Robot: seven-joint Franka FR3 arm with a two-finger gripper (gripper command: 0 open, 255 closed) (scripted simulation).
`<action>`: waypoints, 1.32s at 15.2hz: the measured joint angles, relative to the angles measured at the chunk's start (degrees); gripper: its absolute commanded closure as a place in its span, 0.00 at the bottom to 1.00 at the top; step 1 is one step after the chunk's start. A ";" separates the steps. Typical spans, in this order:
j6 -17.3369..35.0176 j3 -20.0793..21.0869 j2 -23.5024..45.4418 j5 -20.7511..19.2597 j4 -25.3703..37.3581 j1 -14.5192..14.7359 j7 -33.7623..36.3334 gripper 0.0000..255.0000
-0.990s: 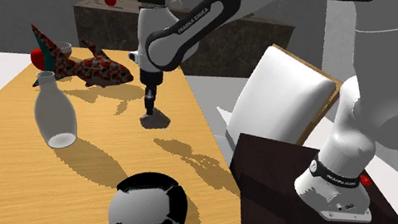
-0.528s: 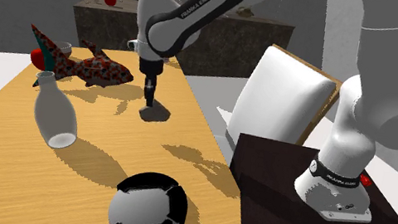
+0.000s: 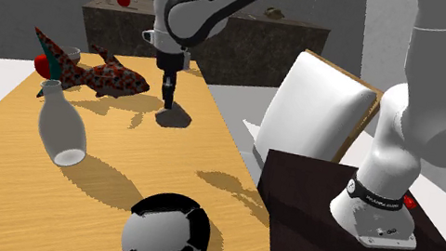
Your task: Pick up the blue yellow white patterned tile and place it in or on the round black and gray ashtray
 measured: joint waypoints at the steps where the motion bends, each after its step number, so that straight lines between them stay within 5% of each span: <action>1: -0.18 0.27 -0.79 -0.26 -0.63 0.73 1.09 1.00; 20: -1.50 9.85 -13.58 -3.73 -13.31 15.06 26.66 1.00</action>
